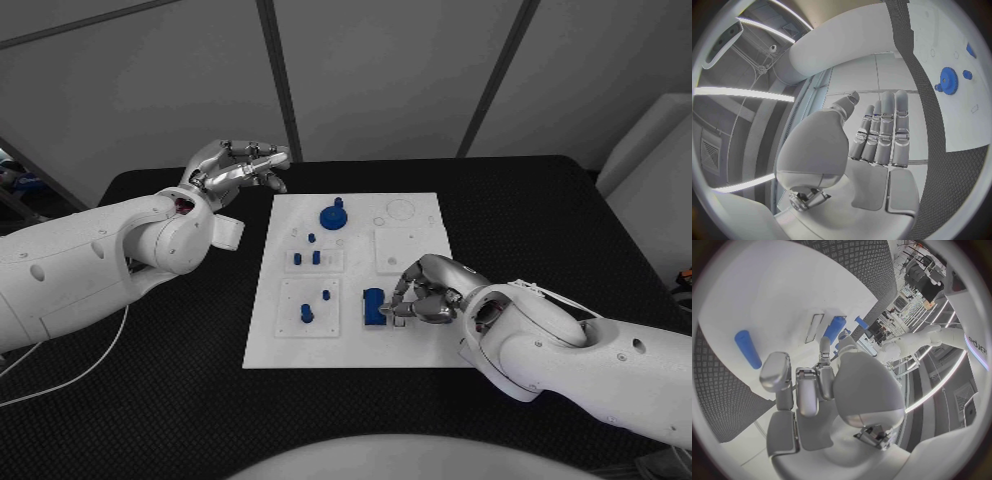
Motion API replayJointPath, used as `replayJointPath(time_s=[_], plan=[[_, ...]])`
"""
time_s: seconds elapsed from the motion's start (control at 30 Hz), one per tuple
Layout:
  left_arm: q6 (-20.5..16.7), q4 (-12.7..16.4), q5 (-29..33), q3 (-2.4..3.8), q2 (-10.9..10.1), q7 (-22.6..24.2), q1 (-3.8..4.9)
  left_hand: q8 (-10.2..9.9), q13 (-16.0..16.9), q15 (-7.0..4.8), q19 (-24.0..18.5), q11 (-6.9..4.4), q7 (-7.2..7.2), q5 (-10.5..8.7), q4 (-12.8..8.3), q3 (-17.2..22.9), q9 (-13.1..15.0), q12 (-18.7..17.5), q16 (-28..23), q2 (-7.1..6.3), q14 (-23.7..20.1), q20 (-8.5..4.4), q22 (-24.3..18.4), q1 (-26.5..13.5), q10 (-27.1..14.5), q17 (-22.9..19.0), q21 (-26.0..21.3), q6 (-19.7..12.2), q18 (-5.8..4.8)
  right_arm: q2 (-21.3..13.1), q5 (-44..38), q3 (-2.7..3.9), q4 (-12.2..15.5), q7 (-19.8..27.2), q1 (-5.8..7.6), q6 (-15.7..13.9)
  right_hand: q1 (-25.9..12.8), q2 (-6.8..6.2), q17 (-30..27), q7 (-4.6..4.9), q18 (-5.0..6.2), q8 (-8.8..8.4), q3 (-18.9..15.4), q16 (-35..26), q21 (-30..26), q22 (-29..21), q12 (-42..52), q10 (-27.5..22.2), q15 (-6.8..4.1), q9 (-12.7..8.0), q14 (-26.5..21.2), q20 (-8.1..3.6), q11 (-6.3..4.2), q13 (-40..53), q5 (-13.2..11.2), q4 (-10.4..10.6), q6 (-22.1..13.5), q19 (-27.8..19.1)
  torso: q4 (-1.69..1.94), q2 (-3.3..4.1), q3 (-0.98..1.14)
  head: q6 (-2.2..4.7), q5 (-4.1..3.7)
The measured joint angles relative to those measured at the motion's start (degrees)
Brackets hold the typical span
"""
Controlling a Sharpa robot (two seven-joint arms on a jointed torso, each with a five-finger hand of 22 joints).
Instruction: Assemble the parts on the task board
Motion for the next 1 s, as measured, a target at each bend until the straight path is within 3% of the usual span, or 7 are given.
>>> replayJointPath(time_s=[0.1, 0.17, 0.33, 0.5, 1.0], plan=[[0.0, 0.0, 0.0, 0.0, -0.1, 0.0, 0.0, 0.0, 0.0, 0.0, 0.0, 0.0, 0.0, 0.0, 0.0, 0.0, 0.0, 0.0, 0.0, 0.0, 0.0, 0.0, 0.0, 0.0, 0.0, 0.0, 0.0, 0.0, 0.0, -2.0, 0.1, 0.13, 1.0, 1.5, 0.0, -1.6, 0.0, -0.01, 0.0, 0.34, 0.0, -0.08, -0.3, 0.0, 0.0, -0.3, -0.1, 0.0, 0.0, 0.0, 0.0, 0.0, 0.01, 0.0, 1.2, 0.3, -0.8, 0.0, -0.02, -0.01, 0.02, 0.03, 0.0], [0.0, 0.0, 0.0, 0.0, -0.1, 0.0, 0.0, 0.0, 0.0, 0.0, 0.0, 0.0, 0.0, 0.0, 0.0, 0.0, 0.0, 0.0, 0.0, 0.0, 0.0, 0.0, 0.0, 0.0, 0.0, 0.0, 0.0, 0.0, 0.0, -3.5, 0.4, 0.56, 1.5, 2.4, 0.01, -2.2, -0.1, -0.09, 0.0, 0.66, 0.0, -0.78, -0.3, 0.0, 0.0, -0.5, -0.7, -0.4, 0.0, -0.2, 0.0, 0.0, 0.36, 0.0, 1.4, 0.4, -1.5, 0.0, -0.04, -0.04, 0.0, 0.04, -0.1], [0.0, 0.0, 0.0, 0.0, -0.1, 0.0, 0.0, 0.0, 0.0, 0.0, 0.0, 0.0, 0.0, 0.0, 0.0, 0.0, 0.0, 0.0, 0.0, 0.0, 0.0, 0.0, 0.0, 0.0, 0.0, 0.0, 0.0, 0.0, 0.0, -7.9, 1.6, 1.46, 1.8, 4.3, 0.78, -2.6, 0.0, 0.04, 0.0, 1.58, 0.0, -3.68, -0.2, 0.0, 0.0, -0.6, -1.6, -1.0, 0.37, -1.6, -0.1, 0.43, 1.04, 0.0, 1.7, 0.8, -2.8, -0.4, -0.04, -0.1, -0.07, 0.18, -0.63], [0.0, -0.1, 0.0, 0.0, 0.0, 0.0, 0.0, 0.0, 0.0, 0.0, 0.0, 0.0, 0.0, 0.0, 0.0, 0.0, 0.0, 0.0, 0.0, 0.0, 0.0, 0.0, 0.0, 0.0, 0.0, 0.0, 0.0, 0.0, 0.0, -11.2, 1.9, 1.58, 1.6, 5.2, 0.92, -2.2, 0.9, 0.46, 0.0, 1.76, 0.0, -5.4, 0.0, 0.0, 0.0, -0.5, -1.6, -0.8, 0.54, -2.5, -0.1, 0.57, 1.26, 0.0, 1.7, 1.0, -3.0, -0.3, -0.04, -0.07, -0.06, 0.45, -1.22], [0.0, -0.3, 0.0, 0.0, 0.3, 0.0, 0.0, 0.0, 0.0, 0.0, 0.0, 0.0, 0.0, 0.0, 0.0, 0.0, 0.0, 0.0, 0.2, 0.0, 0.0, 0.0, -0.1, 0.0, 0.0, -0.1, 0.0, 0.0, -0.01, -12.5, -1.3, 1.63, 0.3, 4.3, 0.92, 2.4, 0.9, 0.46, 0.0, 1.53, 0.01, -6.84, -0.7, 0.0, 0.0, -0.3, -1.9, -0.8, 0.54, -3.3, -0.1, 0.77, 1.25, 0.0, 2.0, 2.3, -0.3, -0.3, -0.11, 0.06, 0.05, 0.31, -2.07]])
